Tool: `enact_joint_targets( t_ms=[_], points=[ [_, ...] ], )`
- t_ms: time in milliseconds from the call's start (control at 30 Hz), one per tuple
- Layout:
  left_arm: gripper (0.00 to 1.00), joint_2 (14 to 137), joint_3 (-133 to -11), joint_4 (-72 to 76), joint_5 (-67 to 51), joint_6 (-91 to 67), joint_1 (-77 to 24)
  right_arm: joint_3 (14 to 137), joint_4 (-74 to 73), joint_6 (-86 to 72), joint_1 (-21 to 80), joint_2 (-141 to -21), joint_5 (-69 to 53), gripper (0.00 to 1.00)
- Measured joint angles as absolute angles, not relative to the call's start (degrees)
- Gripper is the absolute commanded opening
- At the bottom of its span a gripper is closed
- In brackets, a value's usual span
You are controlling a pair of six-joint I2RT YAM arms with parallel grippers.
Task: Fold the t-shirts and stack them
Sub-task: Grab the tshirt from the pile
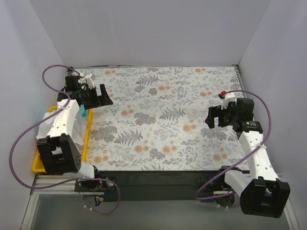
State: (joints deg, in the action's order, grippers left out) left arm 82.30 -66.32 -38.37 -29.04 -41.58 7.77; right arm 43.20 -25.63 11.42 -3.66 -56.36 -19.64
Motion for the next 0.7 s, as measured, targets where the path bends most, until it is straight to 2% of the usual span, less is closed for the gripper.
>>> enact_joint_targets(
  t_ms=[267,400,700],
  points=[
    [0.98,87.3,-81.4,-48.2,-29.2,-35.2,11.3,44.1,-26.3,13.0,-3.9,-56.4,-24.7,0.98],
    [0.98,87.3,-86.5,-54.2,-29.7,-30.0,19.2,44.2,-27.0,14.0,-4.0,-56.4,-26.5,0.98],
    [0.98,85.5,-88.1,-63.8,-18.5,-15.9,34.4,44.2,-27.0,15.5,-4.1,-57.5,-30.5,0.98]
  ],
)
